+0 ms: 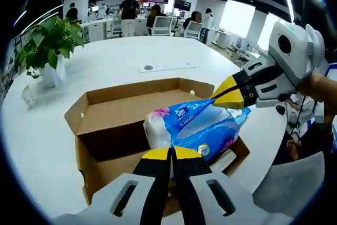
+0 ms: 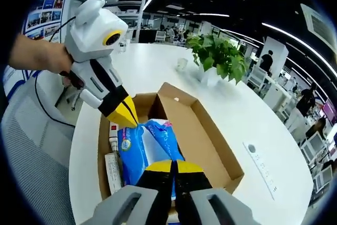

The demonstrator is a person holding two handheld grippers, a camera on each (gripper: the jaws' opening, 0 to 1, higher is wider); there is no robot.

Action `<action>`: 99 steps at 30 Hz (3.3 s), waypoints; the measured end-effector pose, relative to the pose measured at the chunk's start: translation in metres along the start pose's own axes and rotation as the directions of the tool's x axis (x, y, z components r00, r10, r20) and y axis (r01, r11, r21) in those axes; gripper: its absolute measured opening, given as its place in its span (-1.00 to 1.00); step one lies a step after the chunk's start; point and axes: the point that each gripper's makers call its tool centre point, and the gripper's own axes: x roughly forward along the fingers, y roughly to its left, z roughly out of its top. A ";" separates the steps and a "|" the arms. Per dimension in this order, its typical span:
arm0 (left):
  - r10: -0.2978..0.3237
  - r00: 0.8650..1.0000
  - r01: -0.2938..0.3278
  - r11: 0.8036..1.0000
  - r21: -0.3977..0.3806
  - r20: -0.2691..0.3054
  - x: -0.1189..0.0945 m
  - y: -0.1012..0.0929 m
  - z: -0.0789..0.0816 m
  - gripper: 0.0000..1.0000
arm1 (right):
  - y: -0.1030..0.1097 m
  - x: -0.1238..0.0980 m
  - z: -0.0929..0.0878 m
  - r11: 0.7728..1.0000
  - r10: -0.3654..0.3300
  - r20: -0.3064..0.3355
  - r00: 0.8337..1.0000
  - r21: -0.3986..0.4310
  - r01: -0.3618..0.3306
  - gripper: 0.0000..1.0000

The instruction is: Operate the shoe box by opening the lid, removing the specified soft item, and placing it in the target area until the item is outside and the box remains undamaged.

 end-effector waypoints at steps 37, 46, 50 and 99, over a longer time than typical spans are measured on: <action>-0.115 0.993 0.113 0.992 0.058 0.033 0.001 -0.066 0.046 -1.00 | -0.032 -0.068 -0.014 0.997 -0.068 -0.001 0.998 0.033 0.068 -1.00; -0.149 0.988 0.147 0.987 0.070 0.027 0.011 -0.087 0.053 -1.00 | -0.040 -0.086 -0.029 0.994 -0.096 -0.013 0.995 0.046 0.096 -1.00; -0.167 0.986 0.164 0.984 0.066 0.030 0.015 -0.096 0.056 -1.00 | -0.044 -0.095 -0.038 0.992 -0.110 -0.020 0.994 0.055 0.111 -1.00; -0.274 0.961 0.269 0.958 0.101 0.041 0.080 -0.197 0.075 -1.00 | -0.088 -0.158 -0.133 0.975 -0.199 -0.112 0.974 0.079 0.208 -1.00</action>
